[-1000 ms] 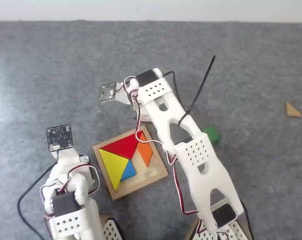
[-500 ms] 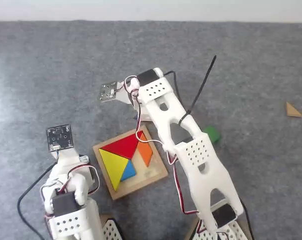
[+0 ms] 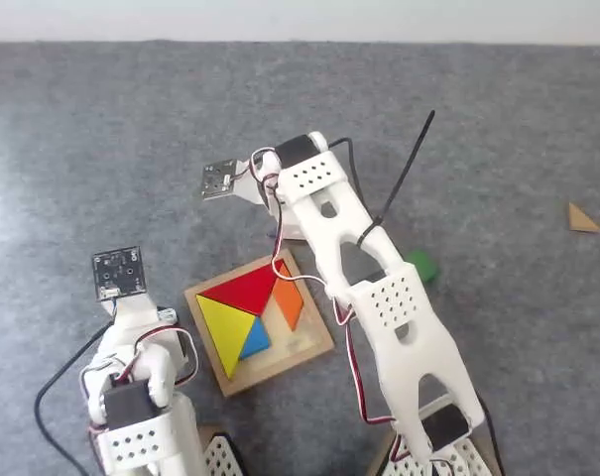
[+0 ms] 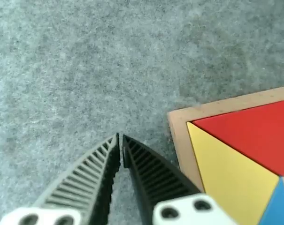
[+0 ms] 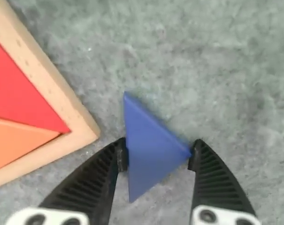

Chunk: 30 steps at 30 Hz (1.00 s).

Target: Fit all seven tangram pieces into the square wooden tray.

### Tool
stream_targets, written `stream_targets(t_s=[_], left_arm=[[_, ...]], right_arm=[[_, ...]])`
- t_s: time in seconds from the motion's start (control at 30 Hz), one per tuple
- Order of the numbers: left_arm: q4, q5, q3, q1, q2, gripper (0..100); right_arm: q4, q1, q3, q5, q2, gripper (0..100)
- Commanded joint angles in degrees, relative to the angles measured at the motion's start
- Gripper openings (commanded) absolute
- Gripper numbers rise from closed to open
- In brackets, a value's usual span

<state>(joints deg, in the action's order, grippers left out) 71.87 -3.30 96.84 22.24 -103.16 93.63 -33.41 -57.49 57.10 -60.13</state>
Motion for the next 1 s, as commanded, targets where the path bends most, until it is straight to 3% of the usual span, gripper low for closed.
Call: stream_targets(t_s=[0.0, 0.1, 0.43, 0.73, 0.97], left_arm=[[0.44, 0.26, -0.40, 0.18, -1.05, 1], [0.44, 0.26, -0.40, 0.18, -1.05, 1], [0.44, 0.26, -0.40, 0.18, -1.05, 1], [0.44, 0.26, -0.40, 0.18, -1.05, 1], [0.44, 0.26, -0.40, 0.18, -1.05, 1]], right_arm=[[2.59, 1.63, -1.41, -0.88, 6.46, 18.3], [4.26, 1.71, -1.41, -1.93, 10.33, 18.3], [9.27, -0.04, 1.49, -15.30, 18.59, 18.3], [9.10, -8.66, 25.49, -20.84, 30.64, 18.3], [1.71, -11.12, 37.19, -33.93, 35.03, 18.5]])
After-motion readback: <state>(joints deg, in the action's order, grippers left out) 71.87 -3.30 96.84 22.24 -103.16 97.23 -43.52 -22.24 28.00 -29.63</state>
